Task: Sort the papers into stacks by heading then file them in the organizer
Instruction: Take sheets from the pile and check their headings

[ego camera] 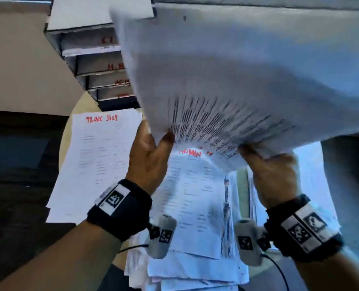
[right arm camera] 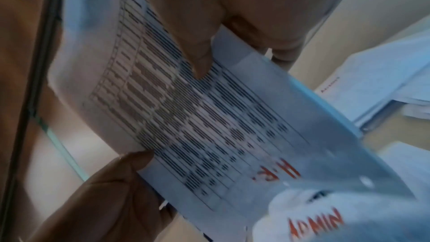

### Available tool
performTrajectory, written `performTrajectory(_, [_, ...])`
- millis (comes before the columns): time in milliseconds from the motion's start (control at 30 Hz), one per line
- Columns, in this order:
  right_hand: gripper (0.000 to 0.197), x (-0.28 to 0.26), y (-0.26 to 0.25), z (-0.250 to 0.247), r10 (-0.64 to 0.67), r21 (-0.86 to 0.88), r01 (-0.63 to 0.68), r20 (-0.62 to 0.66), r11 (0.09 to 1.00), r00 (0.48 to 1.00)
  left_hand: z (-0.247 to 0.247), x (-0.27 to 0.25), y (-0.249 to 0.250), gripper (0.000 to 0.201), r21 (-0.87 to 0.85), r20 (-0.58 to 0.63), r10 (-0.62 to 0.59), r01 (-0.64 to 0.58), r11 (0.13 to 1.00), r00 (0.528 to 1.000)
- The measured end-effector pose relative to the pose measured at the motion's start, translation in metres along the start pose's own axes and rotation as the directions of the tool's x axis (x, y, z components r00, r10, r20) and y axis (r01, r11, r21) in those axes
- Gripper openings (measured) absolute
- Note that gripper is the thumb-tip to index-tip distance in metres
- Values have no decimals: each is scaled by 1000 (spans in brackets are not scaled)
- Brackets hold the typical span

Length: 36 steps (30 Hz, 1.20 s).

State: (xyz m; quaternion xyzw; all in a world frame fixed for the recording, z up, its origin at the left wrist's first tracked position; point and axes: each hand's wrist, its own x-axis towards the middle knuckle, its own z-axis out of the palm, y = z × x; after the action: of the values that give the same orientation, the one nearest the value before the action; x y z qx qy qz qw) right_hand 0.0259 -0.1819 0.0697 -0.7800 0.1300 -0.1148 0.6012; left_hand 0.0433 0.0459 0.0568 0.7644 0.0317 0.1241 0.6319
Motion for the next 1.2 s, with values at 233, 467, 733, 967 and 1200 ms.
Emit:
performTrajectory(233, [16,2,23,6,88,-56,-81,126,995,988,12,-17,-32,45,-1,108,-194,196,981,975])
performTrajectory(467, [5,18,15,11,58,0,-59,69,998,996,24,7,-43,38,17,86,-175,174,985,981])
performTrajectory(733, [70,36,1,-42,-258,-213,203,-279,956,925,23,36,6,9,491,166,127,-194,850,978])
performTrajectory(967, [32,40,-36,-73,-557,-669,660,421,343,716,53,37,72,11,653,655,223,-690,312,722])
performTrajectory(1200, [10,52,-15,-98,-271,-550,572,534,608,801,48,52,56,4,665,648,197,-673,322,735])
